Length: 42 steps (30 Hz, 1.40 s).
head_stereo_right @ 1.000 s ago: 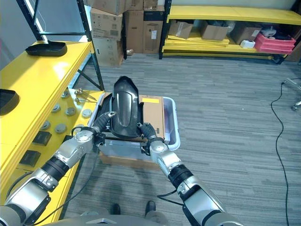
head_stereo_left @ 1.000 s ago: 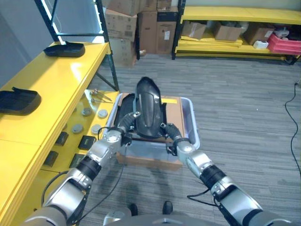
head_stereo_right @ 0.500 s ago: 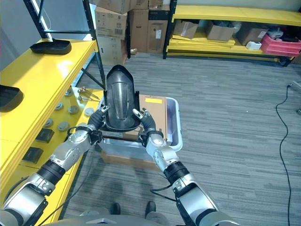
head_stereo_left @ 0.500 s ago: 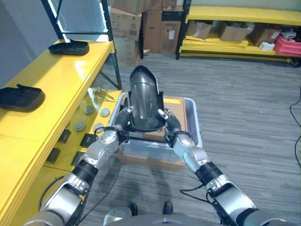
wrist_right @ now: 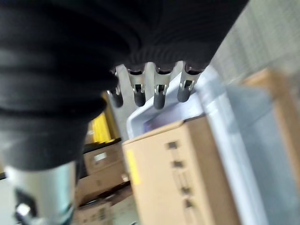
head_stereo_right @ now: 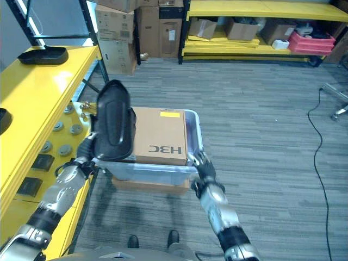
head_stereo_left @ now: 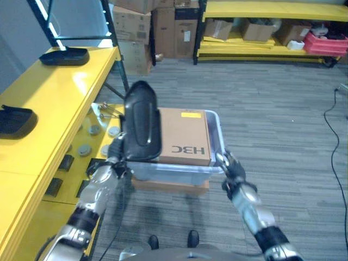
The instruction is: Move parts from the plastic box to the shelf.
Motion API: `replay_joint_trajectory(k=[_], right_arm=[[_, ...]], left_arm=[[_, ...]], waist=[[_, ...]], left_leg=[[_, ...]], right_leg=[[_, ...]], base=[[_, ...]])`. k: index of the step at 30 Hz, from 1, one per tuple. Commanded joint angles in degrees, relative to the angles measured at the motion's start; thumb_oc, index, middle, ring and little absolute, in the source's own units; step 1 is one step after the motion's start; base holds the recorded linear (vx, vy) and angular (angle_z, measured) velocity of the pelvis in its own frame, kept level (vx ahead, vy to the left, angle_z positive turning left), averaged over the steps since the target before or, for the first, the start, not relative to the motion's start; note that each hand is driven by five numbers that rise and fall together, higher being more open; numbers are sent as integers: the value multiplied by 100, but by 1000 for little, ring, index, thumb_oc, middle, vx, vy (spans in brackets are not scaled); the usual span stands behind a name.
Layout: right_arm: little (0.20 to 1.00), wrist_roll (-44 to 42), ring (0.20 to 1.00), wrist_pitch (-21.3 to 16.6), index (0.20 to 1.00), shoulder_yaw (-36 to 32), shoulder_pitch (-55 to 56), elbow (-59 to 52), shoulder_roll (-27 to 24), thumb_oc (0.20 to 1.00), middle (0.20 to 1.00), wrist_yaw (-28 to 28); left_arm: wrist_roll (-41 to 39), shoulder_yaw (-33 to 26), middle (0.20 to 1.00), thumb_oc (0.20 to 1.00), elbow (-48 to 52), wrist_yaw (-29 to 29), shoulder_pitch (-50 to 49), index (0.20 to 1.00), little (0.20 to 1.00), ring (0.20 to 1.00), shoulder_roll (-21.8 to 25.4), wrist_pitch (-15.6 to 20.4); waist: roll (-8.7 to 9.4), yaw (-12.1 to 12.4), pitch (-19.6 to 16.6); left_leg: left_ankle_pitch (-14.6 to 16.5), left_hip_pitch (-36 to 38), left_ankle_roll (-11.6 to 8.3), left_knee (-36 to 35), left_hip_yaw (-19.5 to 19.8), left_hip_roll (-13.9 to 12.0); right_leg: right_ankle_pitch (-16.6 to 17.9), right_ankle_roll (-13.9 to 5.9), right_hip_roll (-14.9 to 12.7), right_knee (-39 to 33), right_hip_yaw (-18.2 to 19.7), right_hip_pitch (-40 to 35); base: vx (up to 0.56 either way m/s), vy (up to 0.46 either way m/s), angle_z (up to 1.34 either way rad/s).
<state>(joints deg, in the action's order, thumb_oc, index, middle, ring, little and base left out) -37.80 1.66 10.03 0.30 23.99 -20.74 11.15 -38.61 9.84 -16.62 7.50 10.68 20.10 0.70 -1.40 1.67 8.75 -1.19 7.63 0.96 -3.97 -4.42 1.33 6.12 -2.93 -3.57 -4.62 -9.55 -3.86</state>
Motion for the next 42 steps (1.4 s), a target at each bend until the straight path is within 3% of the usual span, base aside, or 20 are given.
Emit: replay_joint_trajectory(k=[1, 6, 11, 12, 13, 14, 17, 21, 25, 27, 29, 30, 32, 33, 34, 37, 38, 39, 40, 42], right_arm=[[1000, 421, 1000, 74, 1000, 92, 81, 180, -45, 1000, 1000, -737], [1000, 1280, 1000, 120, 1000, 348, 446, 1390, -119, 1000, 1000, -1352], [1000, 2074, 1000, 95, 1000, 622, 489, 2287, -55, 1000, 1000, -1595], [1000, 2290, 1000, 145, 1000, 689, 579, 2392, 77, 1000, 1000, -1232], [1000, 2240, 1000, 137, 1000, 683, 602, 2390, 87, 1000, 1000, -1182], [1000, 2191, 1000, 142, 1000, 656, 726, 2392, 142, 1000, 1000, -1063], [1000, 2338, 1000, 159, 1000, 639, 896, 2504, 279, 1000, 1000, -884], [1000, 2716, 1000, 180, 1000, 717, 681, 2887, 340, 1000, 1000, -936], [1000, 2670, 1000, 159, 1000, 761, 544, 3084, 436, 1000, 1000, -773], [1000, 2484, 1000, 172, 1000, 626, 492, 3038, 469, 1000, 1000, -695], [1000, 2413, 1000, 218, 1000, 582, 519, 2948, 494, 1000, 1000, -615], [1000, 2363, 1000, 237, 1000, 555, 526, 2914, 508, 1000, 1000, -569], [1000, 2252, 1000, 179, 1000, 503, 561, 2938, 452, 1000, 1000, -614], [1000, 2232, 1000, 93, 1000, 451, 558, 3002, 408, 1000, 1000, -691], [1000, 2232, 1000, 92, 1000, 450, 556, 3003, 407, 1000, 1000, -691], [1000, 2203, 1000, -294, 1000, 241, 461, 3428, 367, 1000, 1000, -956], [1000, 2107, 1000, -339, 1000, 157, 424, 3566, 381, 1000, 1000, -1006], [1000, 2123, 1000, -327, 1000, 124, 439, 3589, 391, 1000, 1000, -1016], [1000, 2108, 1000, -227, 1000, 96, 469, 3584, 385, 1000, 1000, -1000], [1000, 2185, 1000, -129, 1000, 110, 483, 3618, 351, 1000, 1000, -1057]], left_arm=[[76, -247, 200, 200, 391, 67, 383, 200, 200, 200, 476, 1000], [172, -914, 200, 200, 1150, 401, 19, 200, 200, 200, 706, 1142], [436, -1622, 200, 200, 2003, 701, -551, 200, 200, 200, 789, 1018], [544, -1891, 200, 200, 2359, 468, -815, 200, 200, 200, 796, 928], [533, -1896, 200, 200, 2364, 396, -821, 200, 200, 200, 797, 935], [514, -1907, 200, 200, 2353, 207, -820, 200, 200, 200, 818, 927], [649, -1927, 200, 200, 2221, 137, -792, 200, 200, 200, 877, 946], [652, -2094, 200, 200, 2213, 306, -1058, 200, 200, 200, 935, 1007], [608, -2298, 200, 200, 2183, 98, -1301, 200, 200, 200, 976, 1071], [584, -2287, 200, 200, 2143, -52, -1298, 200, 200, 200, 1067, 1073], [558, -2224, 200, 200, 2091, -120, -1237, 200, 200, 200, 1121, 1025], [563, -2126, 200, 200, 2038, -114, -1147, 200, 200, 200, 1178, 995], [595, -1925, 200, 200, 1939, -99, -956, 200, 200, 200, 1248, 993], [603, -1798, 200, 200, 1906, -59, -802, 200, 200, 200, 1267, 948], [603, -1797, 200, 200, 1904, -59, -800, 200, 200, 200, 1267, 948], [731, -1358, 200, 200, 1924, 143, -352, 200, 200, 200, 1315, 783], [740, -1187, 200, 200, 1921, 105, -232, 200, 200, 200, 1291, 772], [746, -1104, 200, 200, 1927, 131, -194, 200, 200, 200, 1282, 769], [784, -1077, 200, 200, 1986, 80, -137, 200, 200, 200, 1210, 654], [868, -1031, 200, 200, 2017, 104, -124, 200, 200, 200, 1129, 581]], waist=[[154, 58, -358], [168, 217, -345], [165, 663, -240], [113, 865, -185], [107, 853, -189], [75, 811, -213], [37, 711, -228], [8, 981, -264], [-21, 1250, -319], [-69, 1262, -343], [-135, 1149, -300], [-184, 1016, -239], [-222, 735, -132], [-267, 604, -74], [-272, 601, -72], [-15, 290, 57], [113, 151, 60], [154, 71, 66], [197, 32, 21], [256, 43, -20]], left_leg=[[162, -380, -252, 436, -29, -409], [14, -534, -423, 422, 73, -579], [-126, -906, -568, 589, 261, -608], [-139, -1123, -542, 638, -196, -513], [-151, -1146, -541, 638, -301, -512], [-118, -1185, -587, 597, -842, -526], [-286, -1386, -533, 624, -1917, -603], [-92, -1498, -226, 659, -1523, -171], [56, -1501, 20, 710, -1273, 41], [246, -1371, 323, 728, -1035, 293], [360, -1291, 473, 775, -862, 394], [435, -1194, 583, 783, -709, 458], [476, -1034, 599, 726, -358, 506], [358, -1043, 574, 720, -238, 437], [357, -1040, 573, 720, -233, 433], [518, -878, 410, 720, 417, 493], [615, -831, 391, 744, 776, 552], [673, -791, 399, 758, 946, 577], [649, -753, 346, 739, 1062, 477], [616, -720, 244, 729, 1062, 357]], right_leg=[[-459, -569, -569, 594, -44, 65], [-525, -448, -392, 525, -160, 71], [-540, -352, -289, 415, -506, 36], [-565, -380, -345, 380, -1125, -53], [-565, -389, -354, 380, -1202, -61], [-641, -468, -376, 368, -1520, -167], [-643, -473, -423, 440, -2165, -272], [-888, -410, -411, 748, -1988, -246], [-1214, -447, -620, 1239, -1995, -323], [-965, -646, -1105, 2576, -1759, 48], [-801, -695, -1256, 3566, -1369, 443], [-700, -706, -1290, 4387, -917, 902], [-633, -634, -924, 4677, -334, 1408], [-456, -472, -754, 4357, -207, 1604], [-452, -471, -750, 4347, -214, 1595], [127, -655, -712, 2242, 516, 1602], [280, -738, -517, 1510, 1043, 1566], [331, -776, -417, 1352, 1255, 1538], [21, -758, -306, 1265, 1401, 1331], [-100, -707, -290, 1130, 1282, 1116]], base=[[13, -104, -6], [17, -119, 8], [-25, -76, 43], [-81, -31, 82], [-24, -24, 102], [44, -2, 133], [31, 83, 277], [123, 177, 130], [162, 161, 18], [231, 266, 51], [146, 178, 70], [156, 127, 78], [77, -43, 93], [-19, -118, 90], [33, -271, 94], [208, -443, 107], [275, -481, 133], [282, -446, 187], [176, -259, 166], [142, -279, 112]])
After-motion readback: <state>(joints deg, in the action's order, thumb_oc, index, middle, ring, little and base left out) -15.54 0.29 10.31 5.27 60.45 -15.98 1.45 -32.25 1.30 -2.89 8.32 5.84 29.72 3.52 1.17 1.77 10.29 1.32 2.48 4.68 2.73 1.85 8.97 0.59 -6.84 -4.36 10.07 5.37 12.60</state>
